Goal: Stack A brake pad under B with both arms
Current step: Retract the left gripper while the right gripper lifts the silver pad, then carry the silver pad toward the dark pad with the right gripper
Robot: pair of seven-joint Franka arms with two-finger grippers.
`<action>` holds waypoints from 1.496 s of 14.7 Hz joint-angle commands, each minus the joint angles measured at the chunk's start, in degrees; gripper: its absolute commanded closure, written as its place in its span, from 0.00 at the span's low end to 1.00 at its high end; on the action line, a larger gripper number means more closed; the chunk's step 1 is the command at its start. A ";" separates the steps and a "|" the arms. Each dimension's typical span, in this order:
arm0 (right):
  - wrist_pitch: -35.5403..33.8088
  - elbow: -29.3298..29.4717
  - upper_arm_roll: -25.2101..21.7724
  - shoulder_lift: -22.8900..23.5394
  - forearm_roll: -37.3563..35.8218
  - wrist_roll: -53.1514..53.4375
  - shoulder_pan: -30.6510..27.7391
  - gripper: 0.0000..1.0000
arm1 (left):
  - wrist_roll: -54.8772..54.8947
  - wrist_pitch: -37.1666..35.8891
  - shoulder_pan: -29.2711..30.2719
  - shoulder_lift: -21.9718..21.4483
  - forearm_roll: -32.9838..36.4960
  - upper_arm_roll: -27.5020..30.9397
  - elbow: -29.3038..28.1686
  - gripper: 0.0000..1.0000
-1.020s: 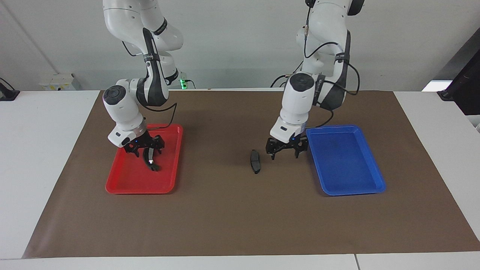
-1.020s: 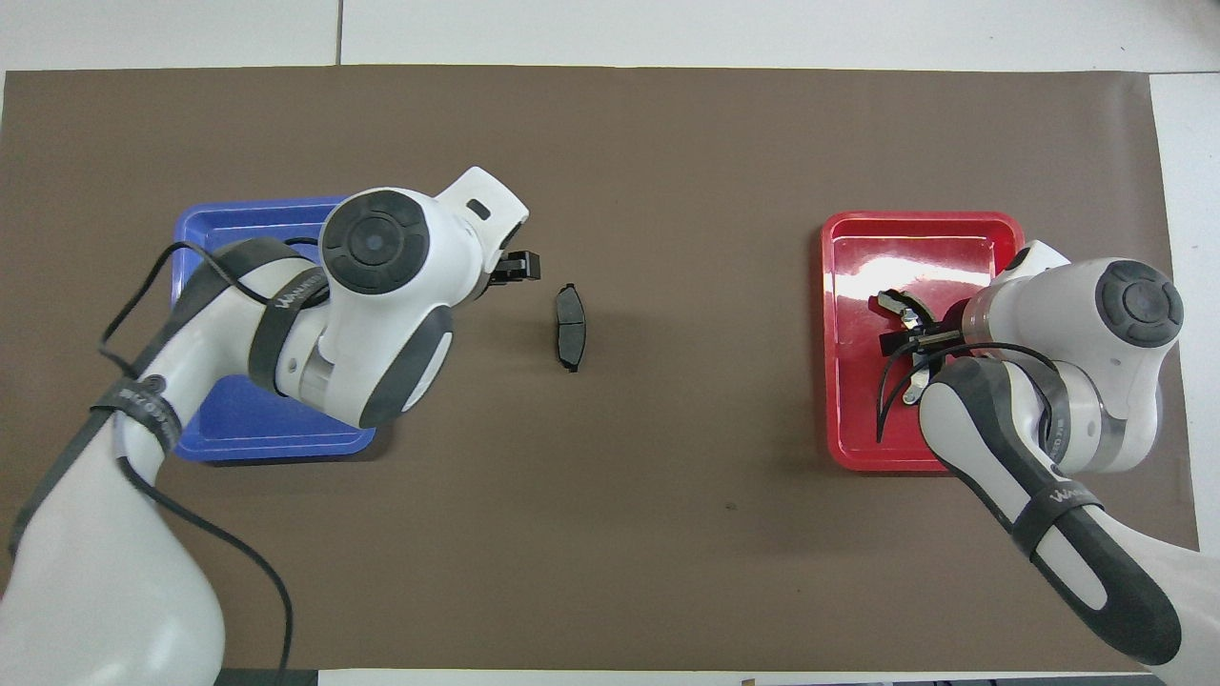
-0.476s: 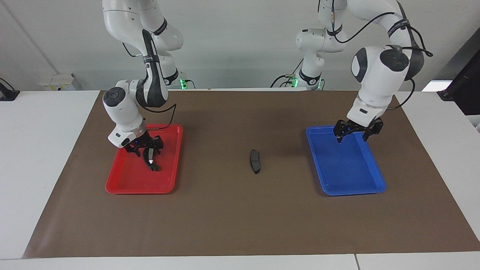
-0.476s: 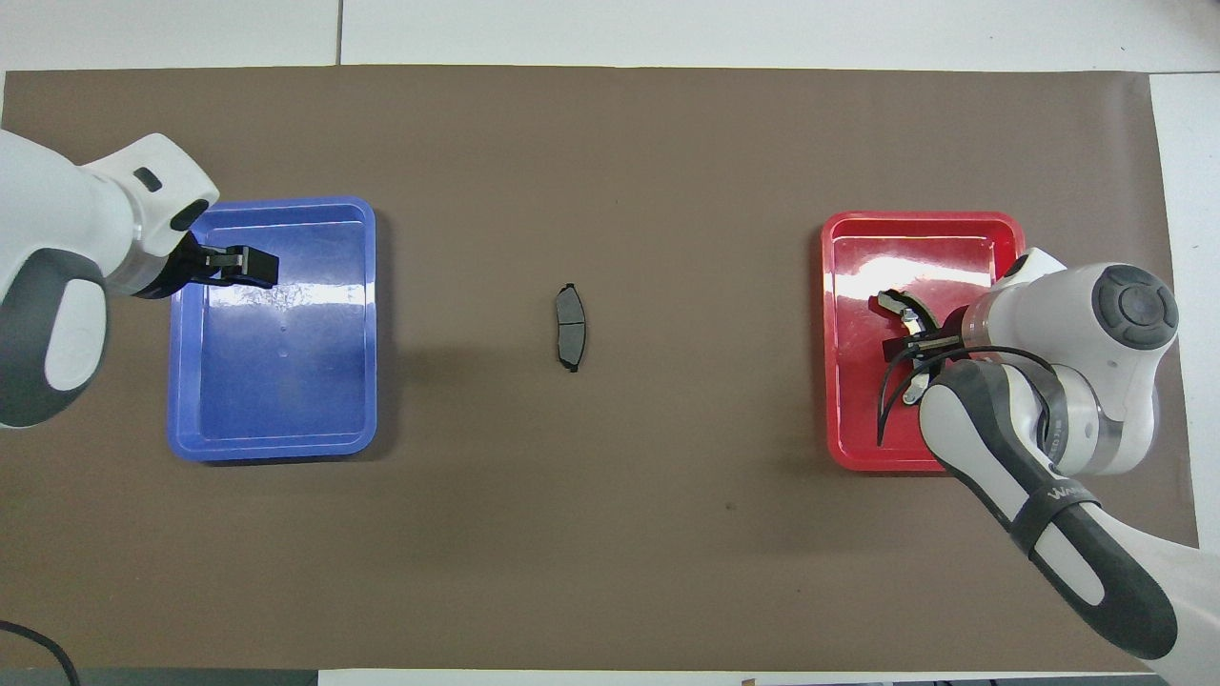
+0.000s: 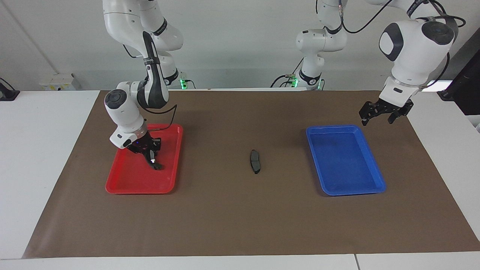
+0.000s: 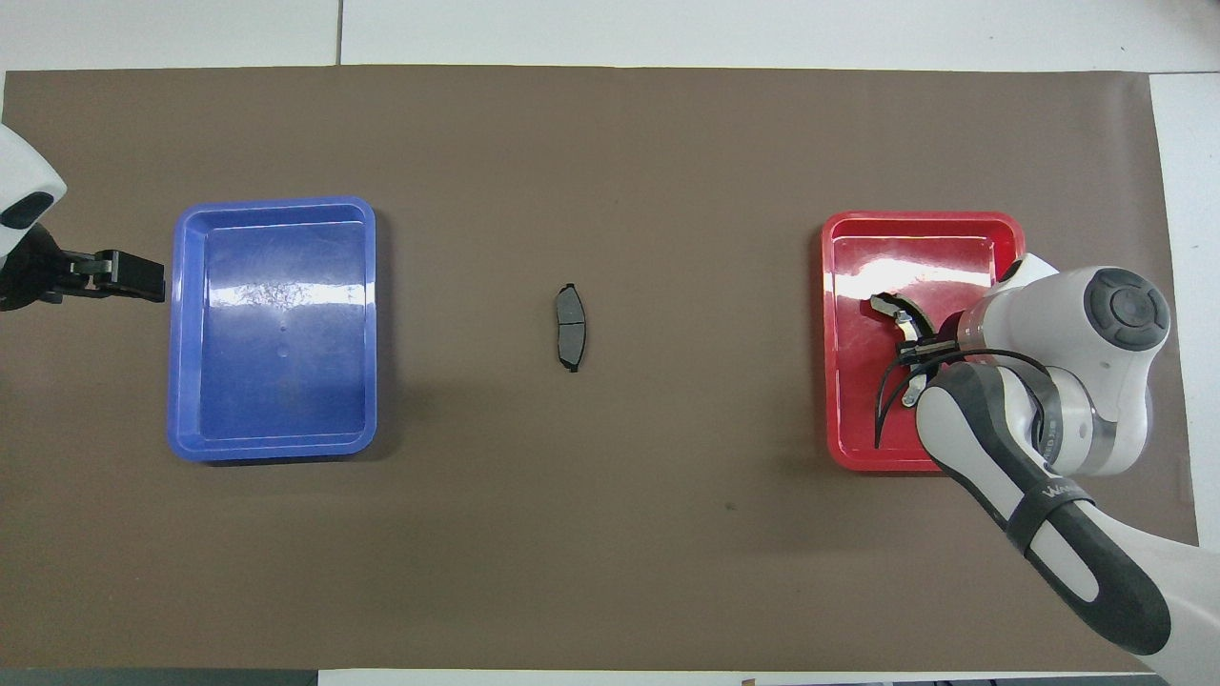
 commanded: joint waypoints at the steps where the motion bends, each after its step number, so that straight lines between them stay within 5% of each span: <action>1: -5.07 4.40 0.25 -0.33 1.13 1.24 0.02 1.00 | 2.95 -3.53 2.32 0.17 -2.37 -0.21 2.60 0.01; 10: -14.40 18.38 0.78 2.56 0.08 23.48 17.30 1.00 | 5.07 -8.97 3.21 -2.21 -2.47 0.32 3.73 0.01; 15: -14.49 31.55 0.69 14.06 -1.06 38.06 27.86 1.00 | 4.98 -11.01 3.21 -1.59 -2.47 0.32 5.59 0.01; 22: -12.82 37.82 0.78 20.23 -1.59 44.93 33.94 1.00 | 5.07 -10.57 3.21 -1.85 -2.47 0.32 5.06 0.01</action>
